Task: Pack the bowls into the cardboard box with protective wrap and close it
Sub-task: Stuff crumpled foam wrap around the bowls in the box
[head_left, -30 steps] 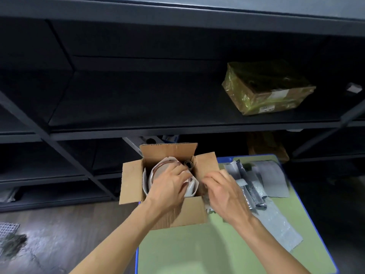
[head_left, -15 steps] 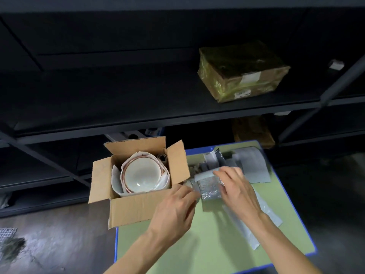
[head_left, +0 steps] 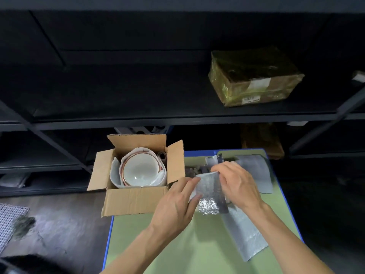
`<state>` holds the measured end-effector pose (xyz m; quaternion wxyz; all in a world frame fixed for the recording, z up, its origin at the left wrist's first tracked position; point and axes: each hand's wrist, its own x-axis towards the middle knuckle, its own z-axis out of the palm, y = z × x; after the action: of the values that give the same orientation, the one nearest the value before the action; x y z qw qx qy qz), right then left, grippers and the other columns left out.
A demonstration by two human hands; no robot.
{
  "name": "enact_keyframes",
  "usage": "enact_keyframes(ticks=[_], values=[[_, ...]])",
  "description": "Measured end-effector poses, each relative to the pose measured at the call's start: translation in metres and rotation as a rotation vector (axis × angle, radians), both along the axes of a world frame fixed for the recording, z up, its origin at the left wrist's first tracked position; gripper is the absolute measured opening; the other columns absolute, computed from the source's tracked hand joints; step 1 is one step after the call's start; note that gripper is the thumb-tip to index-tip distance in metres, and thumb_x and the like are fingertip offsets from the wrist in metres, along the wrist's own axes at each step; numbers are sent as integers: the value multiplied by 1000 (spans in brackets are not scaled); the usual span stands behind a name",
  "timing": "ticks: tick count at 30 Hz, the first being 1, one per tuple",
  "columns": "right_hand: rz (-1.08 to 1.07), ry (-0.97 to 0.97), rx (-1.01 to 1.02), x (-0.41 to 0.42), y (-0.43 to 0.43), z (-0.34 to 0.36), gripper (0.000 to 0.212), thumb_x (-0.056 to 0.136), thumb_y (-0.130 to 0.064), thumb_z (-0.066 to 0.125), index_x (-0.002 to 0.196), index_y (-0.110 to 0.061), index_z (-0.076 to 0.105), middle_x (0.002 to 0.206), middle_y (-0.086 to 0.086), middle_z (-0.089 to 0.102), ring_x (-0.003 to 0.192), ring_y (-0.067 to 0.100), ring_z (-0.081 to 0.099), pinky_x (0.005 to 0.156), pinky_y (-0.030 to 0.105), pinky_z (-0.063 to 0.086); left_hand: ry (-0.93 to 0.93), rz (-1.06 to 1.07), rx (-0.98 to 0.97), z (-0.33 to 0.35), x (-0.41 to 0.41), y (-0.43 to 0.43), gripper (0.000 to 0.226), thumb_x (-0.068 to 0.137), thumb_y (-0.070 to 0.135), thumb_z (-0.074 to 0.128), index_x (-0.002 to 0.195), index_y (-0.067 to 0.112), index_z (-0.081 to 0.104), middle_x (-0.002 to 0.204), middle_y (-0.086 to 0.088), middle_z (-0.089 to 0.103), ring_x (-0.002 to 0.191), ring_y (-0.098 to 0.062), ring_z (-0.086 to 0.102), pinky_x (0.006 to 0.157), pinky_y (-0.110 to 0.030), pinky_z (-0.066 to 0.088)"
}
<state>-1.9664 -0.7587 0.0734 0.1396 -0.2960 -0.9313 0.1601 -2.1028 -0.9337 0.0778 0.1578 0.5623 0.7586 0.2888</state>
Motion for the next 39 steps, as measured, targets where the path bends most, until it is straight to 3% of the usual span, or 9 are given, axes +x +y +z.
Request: enact_keyframes(ticks=[5, 9, 12, 16, 20, 23, 29, 35, 39], values=[[107, 65, -170, 24, -8, 22, 27, 94, -11, 61, 108, -32, 69, 106, -19, 63, 90, 10, 64, 73, 33, 53, -35, 118, 70, 20, 17, 22, 47, 101, 56, 27, 135, 28, 44, 114, 13, 46, 84, -10, 57, 72, -29, 48], [115, 117, -224, 35, -15, 28, 30, 94, -8, 62, 109, -32, 70, 105, -21, 62, 89, 5, 63, 74, 33, 52, -45, 63, 89, 21, 20, 30, 43, 101, 56, 31, 122, 25, 54, 109, 10, 52, 90, -8, 55, 78, -24, 46], [119, 155, -206, 41, -20, 30, 37, 93, -3, 60, 115, -30, 71, 105, -20, 61, 89, 3, 61, 73, 29, 51, -87, -53, -1, 20, 19, 32, 38, 104, 52, 32, 121, 28, 57, 102, 10, 66, 89, -7, 60, 80, -33, 49], [89, 182, -220, 51, -31, 24, 36, 93, -5, 59, 120, -27, 70, 109, -19, 60, 94, 1, 60, 76, 25, 51, -158, -116, -39, 24, 22, 30, 28, 104, 41, 43, 125, 31, 59, 104, 14, 68, 85, 12, 53, 75, -10, 40], [60, 191, -397, 68, -40, 21, 27, 99, -34, 60, 125, -37, 65, 118, -24, 62, 110, 2, 61, 90, 22, 49, -255, -108, -41, 23, 24, 26, 25, 101, 31, 53, 124, 28, 63, 112, 23, 63, 98, 20, 49, 84, -4, 35], [44, 141, -529, 72, -43, 22, 31, 95, -53, 59, 125, -47, 59, 121, -27, 62, 109, 2, 61, 89, 19, 48, -311, -86, -14, 21, 27, 23, 20, 98, 27, 59, 118, 29, 64, 109, 22, 66, 100, 10, 56, 85, -11, 41], [-38, 81, -539, 71, -39, 15, 10, 94, -29, 65, 100, -36, 64, 88, -18, 66, 82, 8, 60, 74, 30, 50, -386, -88, -8, 20, 36, 20, 24, 88, 15, 65, 95, 32, 51, 87, 14, 60, 78, -9, 55, 68, -26, 44], [-29, 10, -564, 77, -41, 14, 20, 93, -23, 61, 90, -38, 49, 80, -9, 63, 74, 14, 59, 71, 41, 51, -465, -114, -72, 15, 41, 16, 19, 95, 39, 63, 97, 31, 45, 79, 9, 59, 63, -12, 44, 60, -28, 37], [-11, 5, -572, 77, -42, 18, 28, 90, -17, 60, 87, -38, 41, 89, -12, 65, 81, 9, 62, 74, 38, 52, -487, -80, -78, 14, 44, 16, 17, 95, 29, 64, 95, 30, 47, 72, 14, 54, 61, -7, 40, 59, -24, 34]])
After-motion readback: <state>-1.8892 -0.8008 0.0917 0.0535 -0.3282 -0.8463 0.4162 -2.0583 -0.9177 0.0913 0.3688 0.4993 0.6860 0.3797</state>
